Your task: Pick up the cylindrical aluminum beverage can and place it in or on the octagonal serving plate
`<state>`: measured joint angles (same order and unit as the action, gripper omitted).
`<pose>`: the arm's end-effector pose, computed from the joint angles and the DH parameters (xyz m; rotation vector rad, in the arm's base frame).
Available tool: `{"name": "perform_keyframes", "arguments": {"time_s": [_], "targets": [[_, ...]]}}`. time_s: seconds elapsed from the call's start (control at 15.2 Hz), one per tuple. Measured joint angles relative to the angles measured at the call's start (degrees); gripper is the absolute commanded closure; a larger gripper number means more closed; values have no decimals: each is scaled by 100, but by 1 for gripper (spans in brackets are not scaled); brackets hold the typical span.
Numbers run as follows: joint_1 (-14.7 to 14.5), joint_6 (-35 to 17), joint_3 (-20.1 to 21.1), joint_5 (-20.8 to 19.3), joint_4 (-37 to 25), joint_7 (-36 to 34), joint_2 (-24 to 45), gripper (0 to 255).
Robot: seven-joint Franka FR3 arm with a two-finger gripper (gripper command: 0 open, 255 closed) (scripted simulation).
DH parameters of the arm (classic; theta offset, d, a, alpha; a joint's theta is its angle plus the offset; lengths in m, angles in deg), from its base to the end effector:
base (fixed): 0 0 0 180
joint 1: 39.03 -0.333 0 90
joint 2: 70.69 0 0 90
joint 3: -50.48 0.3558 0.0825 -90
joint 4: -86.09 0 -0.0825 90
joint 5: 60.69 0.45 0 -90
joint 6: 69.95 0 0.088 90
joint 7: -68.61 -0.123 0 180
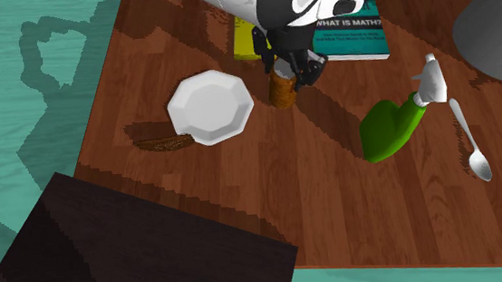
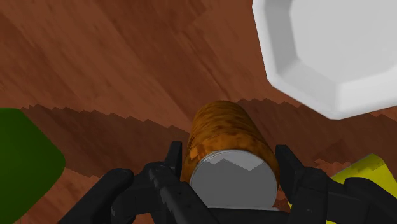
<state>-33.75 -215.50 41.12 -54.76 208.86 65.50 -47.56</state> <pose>0.6035 -0.1597 0.1812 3.0790 -0.5957 0.0015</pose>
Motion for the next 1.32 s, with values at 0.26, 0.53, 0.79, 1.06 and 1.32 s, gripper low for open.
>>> {"name": "perform_keyframes", "arguments": {"time_s": [0.26, 0.53, 0.79, 1.06, 1.32], "targets": [[-38, 248, -44, -74, 3, -55, -255, 255], [-57, 506, -81, -139, -48, -93, -467, 255], [-82, 754, -112, -208, -60, -139, -706, 255], [-270, 768, -64, -310, 254, -431, -1040, 255], [-595, 783, 82, -467, 731, -1000, -1542, 255]]}}
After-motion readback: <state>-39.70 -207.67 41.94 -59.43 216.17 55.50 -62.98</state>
